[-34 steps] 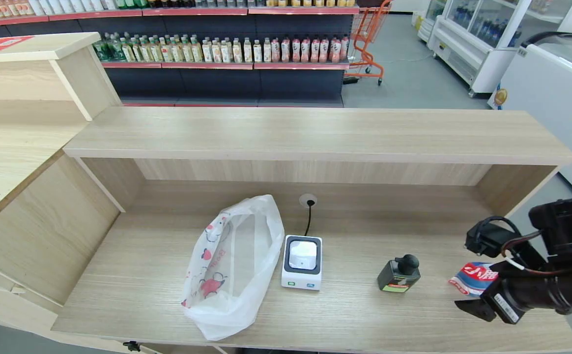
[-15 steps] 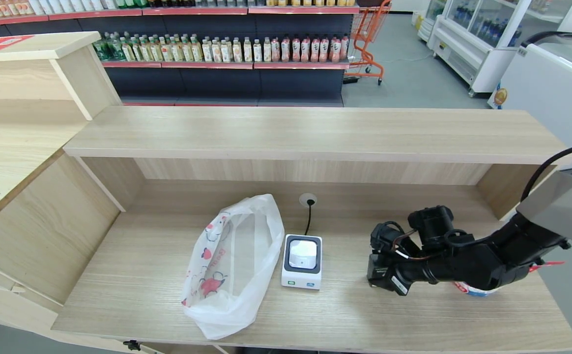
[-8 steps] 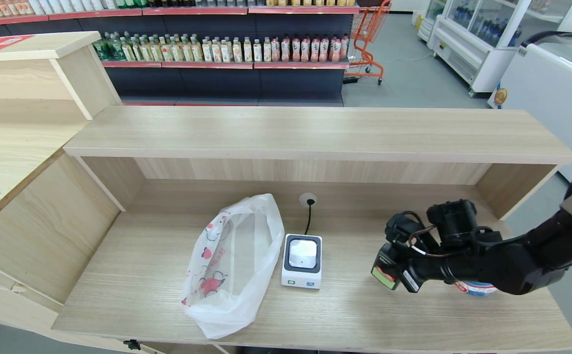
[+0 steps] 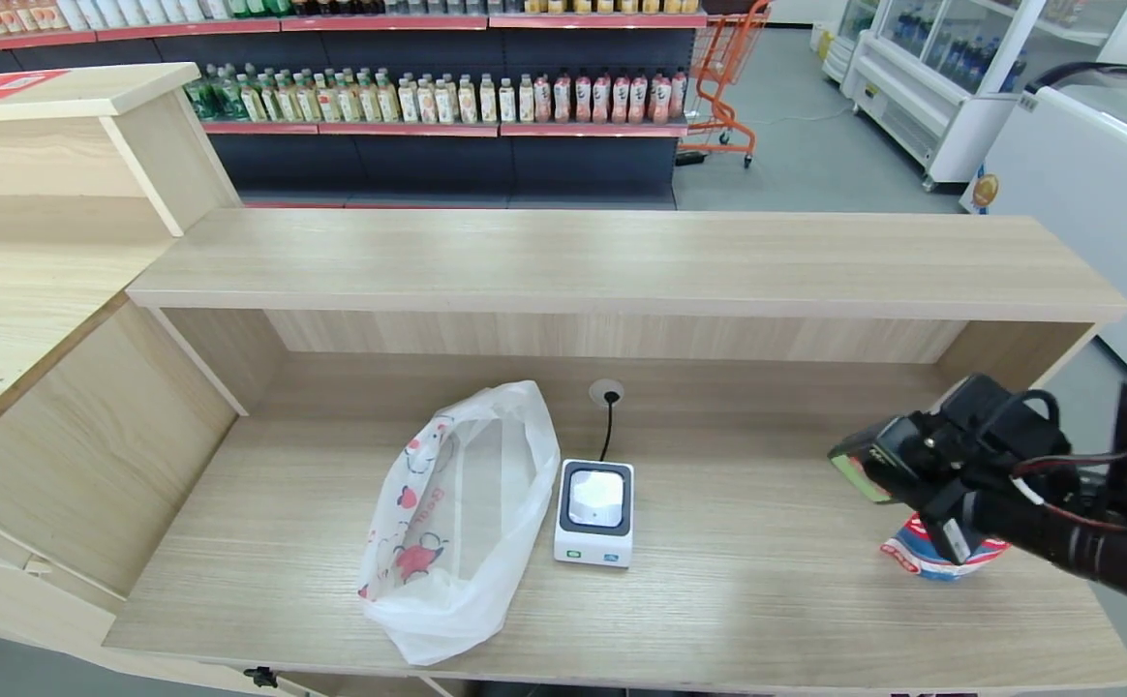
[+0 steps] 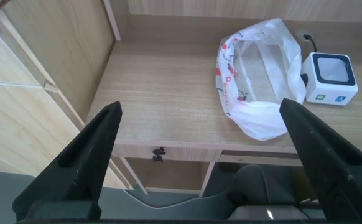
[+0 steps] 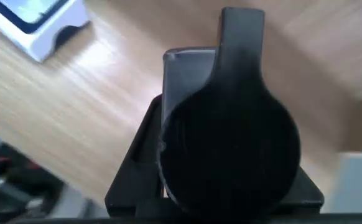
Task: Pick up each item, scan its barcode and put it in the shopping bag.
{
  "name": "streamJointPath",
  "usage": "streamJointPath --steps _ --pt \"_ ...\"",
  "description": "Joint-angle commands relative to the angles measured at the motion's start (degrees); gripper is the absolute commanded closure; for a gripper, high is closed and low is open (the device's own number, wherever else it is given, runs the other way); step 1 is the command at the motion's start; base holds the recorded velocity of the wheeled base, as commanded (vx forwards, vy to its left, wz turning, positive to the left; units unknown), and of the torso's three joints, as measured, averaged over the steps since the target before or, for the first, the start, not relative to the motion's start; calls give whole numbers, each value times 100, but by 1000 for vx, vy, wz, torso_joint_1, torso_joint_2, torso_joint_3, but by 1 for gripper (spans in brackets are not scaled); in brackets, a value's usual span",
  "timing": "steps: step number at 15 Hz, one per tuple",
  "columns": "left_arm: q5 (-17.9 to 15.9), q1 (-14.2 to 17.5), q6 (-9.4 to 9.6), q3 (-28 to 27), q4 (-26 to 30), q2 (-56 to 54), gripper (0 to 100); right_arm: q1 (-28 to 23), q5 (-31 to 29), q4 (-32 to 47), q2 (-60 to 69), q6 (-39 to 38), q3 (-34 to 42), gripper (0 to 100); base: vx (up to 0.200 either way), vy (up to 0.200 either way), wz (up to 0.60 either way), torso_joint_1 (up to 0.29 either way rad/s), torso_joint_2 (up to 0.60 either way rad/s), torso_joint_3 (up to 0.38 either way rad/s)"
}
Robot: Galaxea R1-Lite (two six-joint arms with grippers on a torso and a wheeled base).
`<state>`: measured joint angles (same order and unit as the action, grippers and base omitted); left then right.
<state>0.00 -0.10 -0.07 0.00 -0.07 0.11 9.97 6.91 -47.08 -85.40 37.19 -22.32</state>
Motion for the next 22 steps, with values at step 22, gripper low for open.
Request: streamJointPath --steps 22 --pt "0 1 -1 0 -1 -2 0 1218 5356 2344 -838 12347 -967 100 0 0 0 0 0 0"
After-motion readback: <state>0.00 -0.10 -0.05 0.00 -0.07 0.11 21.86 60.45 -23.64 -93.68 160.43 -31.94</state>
